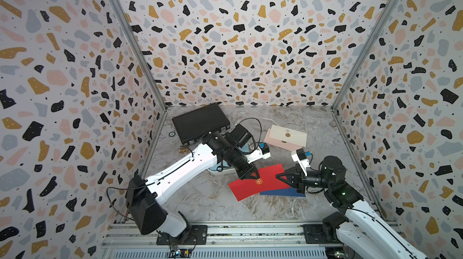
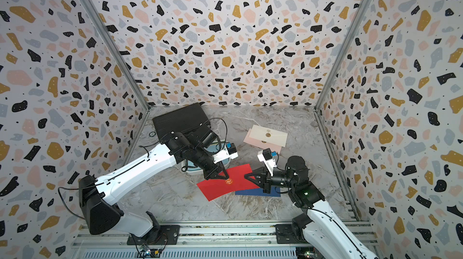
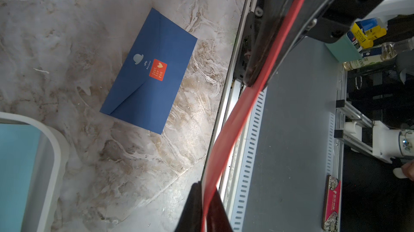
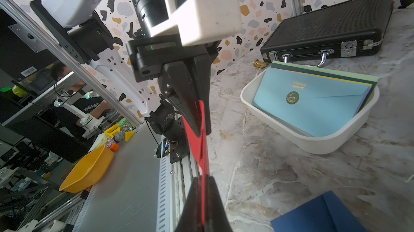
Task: Put the sealed envelopes into the storage box
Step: Place the envelope in the storage box.
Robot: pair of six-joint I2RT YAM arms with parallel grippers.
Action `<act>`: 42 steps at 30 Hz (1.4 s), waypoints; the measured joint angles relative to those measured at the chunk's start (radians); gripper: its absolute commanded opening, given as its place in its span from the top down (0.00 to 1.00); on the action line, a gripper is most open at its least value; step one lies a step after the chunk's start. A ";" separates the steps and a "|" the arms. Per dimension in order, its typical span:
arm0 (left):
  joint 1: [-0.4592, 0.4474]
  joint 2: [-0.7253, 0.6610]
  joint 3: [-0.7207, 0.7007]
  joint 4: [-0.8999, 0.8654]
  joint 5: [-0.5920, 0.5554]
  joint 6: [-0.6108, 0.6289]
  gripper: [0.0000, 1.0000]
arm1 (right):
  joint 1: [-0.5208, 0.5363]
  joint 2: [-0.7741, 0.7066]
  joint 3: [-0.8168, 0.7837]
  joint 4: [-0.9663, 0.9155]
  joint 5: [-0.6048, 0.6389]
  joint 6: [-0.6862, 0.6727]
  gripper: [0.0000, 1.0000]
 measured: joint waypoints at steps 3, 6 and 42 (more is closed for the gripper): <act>0.000 0.000 -0.002 0.002 -0.006 0.002 1.00 | 0.002 0.000 0.000 -0.018 0.018 -0.002 0.70; 0.003 0.000 -0.002 0.002 -0.070 0.003 1.00 | 0.002 -0.006 0.002 -0.087 0.080 -0.029 0.57; 0.375 0.414 0.297 -0.223 -0.289 0.686 1.00 | 0.002 -0.032 0.005 -0.387 0.386 -0.150 0.57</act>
